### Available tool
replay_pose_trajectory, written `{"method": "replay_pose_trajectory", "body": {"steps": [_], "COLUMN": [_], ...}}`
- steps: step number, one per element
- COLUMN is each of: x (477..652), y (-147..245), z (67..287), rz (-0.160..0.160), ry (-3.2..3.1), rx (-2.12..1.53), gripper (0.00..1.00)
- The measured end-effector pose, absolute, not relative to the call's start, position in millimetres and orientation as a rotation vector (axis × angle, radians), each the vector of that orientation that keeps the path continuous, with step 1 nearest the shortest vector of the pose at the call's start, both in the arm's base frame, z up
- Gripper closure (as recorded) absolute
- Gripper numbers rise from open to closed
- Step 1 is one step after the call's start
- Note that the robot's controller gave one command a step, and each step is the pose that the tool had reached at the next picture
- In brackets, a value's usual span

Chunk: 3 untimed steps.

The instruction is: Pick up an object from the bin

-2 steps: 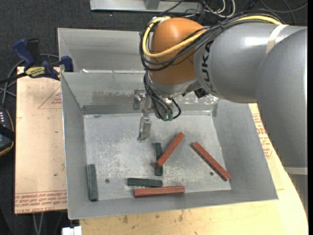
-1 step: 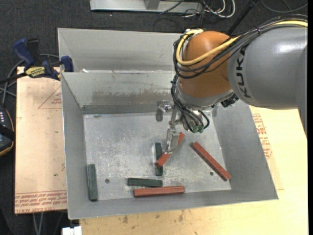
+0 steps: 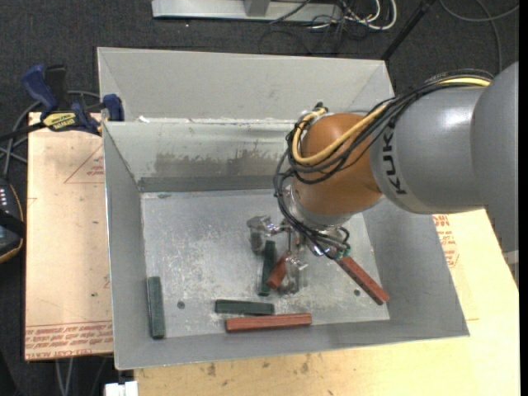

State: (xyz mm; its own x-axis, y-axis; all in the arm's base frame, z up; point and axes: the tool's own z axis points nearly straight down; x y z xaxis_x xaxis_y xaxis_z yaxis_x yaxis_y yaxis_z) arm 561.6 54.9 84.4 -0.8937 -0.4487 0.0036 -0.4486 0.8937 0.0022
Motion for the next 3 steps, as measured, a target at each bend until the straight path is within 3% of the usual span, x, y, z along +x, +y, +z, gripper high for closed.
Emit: {"method": "replay_pose_trajectory", "body": {"steps": [1,2,3], "x": [584.9,580.3,580.3], "y": [22.3,19.5,19.3], "z": [69.3,69.9,70.1], "rz": [0.001,-0.002,-0.003], "ry": [-3.036,-2.941,-2.941], "rx": [0.820,1.109,1.108], "gripper": [0.00,0.00,1.00]}}
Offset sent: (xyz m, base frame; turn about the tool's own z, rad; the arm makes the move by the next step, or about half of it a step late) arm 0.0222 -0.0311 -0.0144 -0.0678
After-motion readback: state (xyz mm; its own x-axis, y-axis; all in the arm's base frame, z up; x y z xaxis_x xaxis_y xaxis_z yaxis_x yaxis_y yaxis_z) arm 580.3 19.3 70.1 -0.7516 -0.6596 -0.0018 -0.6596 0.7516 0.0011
